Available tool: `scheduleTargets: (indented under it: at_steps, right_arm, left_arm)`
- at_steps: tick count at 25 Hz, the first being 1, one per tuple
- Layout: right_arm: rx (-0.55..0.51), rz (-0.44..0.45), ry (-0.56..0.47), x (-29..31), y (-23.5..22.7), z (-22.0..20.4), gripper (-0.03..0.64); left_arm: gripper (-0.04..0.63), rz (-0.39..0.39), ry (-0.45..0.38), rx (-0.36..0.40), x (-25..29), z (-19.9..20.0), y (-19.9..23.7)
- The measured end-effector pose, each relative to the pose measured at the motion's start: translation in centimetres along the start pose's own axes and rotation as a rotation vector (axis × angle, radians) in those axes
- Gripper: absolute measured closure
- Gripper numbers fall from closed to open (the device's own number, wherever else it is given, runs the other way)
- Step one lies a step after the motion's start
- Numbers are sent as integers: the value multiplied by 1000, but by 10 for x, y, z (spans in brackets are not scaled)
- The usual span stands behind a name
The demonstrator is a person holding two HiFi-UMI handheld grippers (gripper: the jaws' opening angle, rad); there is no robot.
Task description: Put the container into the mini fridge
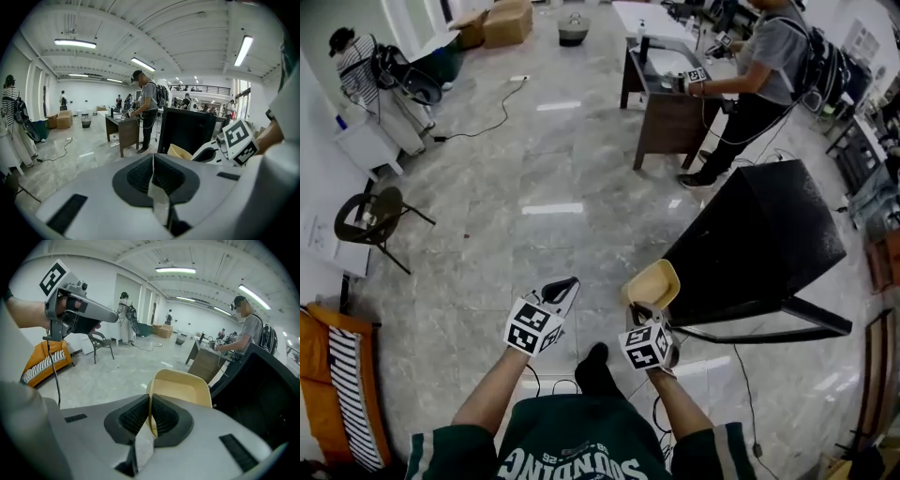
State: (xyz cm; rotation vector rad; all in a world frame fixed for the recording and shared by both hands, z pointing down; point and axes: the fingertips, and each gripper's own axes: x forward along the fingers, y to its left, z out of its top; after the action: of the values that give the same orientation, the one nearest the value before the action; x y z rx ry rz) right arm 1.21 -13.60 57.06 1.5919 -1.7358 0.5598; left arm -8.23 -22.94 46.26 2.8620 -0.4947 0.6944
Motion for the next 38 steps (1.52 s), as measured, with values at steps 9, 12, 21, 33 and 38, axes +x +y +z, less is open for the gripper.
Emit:
scheduleTargets:
  at_steps: [9, 12, 21, 33, 38]
  right_arm:
    - [86, -57, 21, 19, -70, -8, 572]
    - [98, -60, 9, 20, -84, -9, 572]
    - [105, -110, 29, 14, -111, -23, 572]
    - [144, -200, 116, 32, -154, -60, 572]
    - [156, -222, 142, 52, -177, -71, 572]
  left_arm:
    - [580, -106, 31, 65, 81, 35, -2]
    - [580, -145, 41, 82, 99, 42, -7]
    - [580, -231, 31, 132, 128, 57, -25]
    - [580, -374, 49, 156, 184, 37, -33]
    - [580, -432, 55, 181, 217, 31, -42]
